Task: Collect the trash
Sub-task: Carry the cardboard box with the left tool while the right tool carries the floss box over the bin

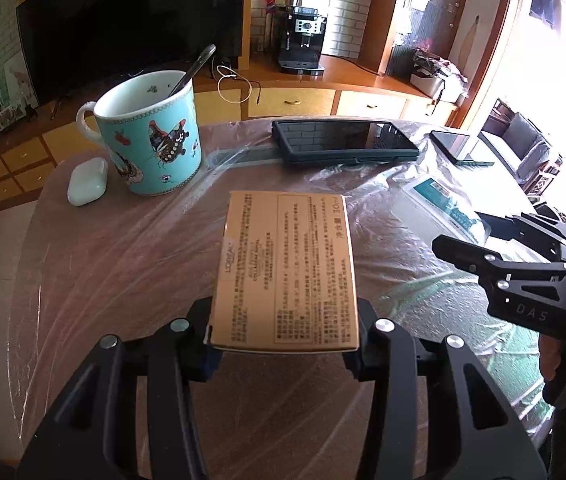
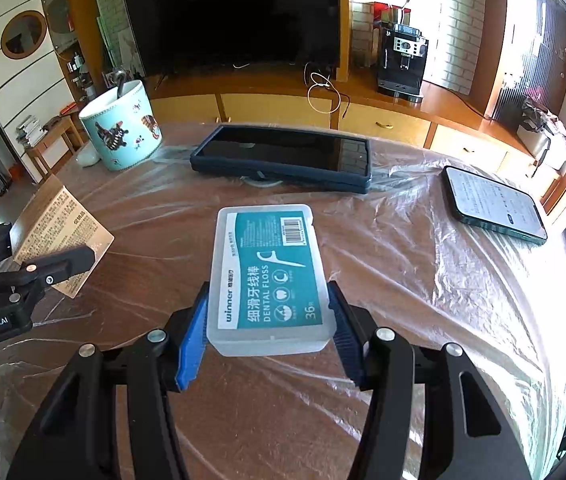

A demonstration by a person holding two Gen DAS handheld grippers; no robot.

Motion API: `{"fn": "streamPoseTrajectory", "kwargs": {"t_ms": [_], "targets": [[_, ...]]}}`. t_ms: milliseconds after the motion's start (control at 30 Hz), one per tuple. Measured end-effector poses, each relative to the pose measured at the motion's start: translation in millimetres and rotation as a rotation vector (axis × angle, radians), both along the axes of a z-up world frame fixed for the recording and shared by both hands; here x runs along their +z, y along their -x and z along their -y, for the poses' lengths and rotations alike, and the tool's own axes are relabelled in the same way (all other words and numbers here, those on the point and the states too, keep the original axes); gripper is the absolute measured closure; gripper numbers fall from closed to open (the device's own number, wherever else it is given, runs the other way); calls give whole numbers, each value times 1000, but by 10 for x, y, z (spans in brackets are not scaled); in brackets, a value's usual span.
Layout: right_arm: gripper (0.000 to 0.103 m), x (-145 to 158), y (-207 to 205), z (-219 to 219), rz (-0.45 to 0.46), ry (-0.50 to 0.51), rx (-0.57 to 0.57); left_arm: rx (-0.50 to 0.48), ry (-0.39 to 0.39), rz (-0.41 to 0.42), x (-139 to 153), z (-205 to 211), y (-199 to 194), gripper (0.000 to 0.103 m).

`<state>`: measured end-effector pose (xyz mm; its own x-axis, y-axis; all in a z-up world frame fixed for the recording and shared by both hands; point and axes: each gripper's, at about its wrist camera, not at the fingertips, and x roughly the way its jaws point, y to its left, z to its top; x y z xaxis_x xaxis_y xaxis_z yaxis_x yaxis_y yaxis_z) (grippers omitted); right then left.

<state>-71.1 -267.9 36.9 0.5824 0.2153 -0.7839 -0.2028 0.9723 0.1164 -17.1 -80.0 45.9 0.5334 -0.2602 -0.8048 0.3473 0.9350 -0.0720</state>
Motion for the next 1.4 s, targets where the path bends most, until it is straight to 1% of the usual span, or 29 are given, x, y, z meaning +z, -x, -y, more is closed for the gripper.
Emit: {"fn": "streamPoseTrajectory", "kwargs": {"t_ms": [233,433,767,867,1133,1400], "targets": [[48,211,316,104,31,-52,26,-45,-16,32,155,21,362,56],[48,316,682,136,40,-90,69,-78,0,49,251,15,684,56],[48,512,1347,69,89,-112,143,-98,9,89,385,-58,1153,56],[48,553,1493,53,99,-114,154,-103,14,94,412,-78,1275,56],[48,569,1868,59,104,-124,184,-142,10,95,415,-59,1582,56],[48,464,2225,95,66,-138,226,-195,9,82,374,-5,1946,56]]}}
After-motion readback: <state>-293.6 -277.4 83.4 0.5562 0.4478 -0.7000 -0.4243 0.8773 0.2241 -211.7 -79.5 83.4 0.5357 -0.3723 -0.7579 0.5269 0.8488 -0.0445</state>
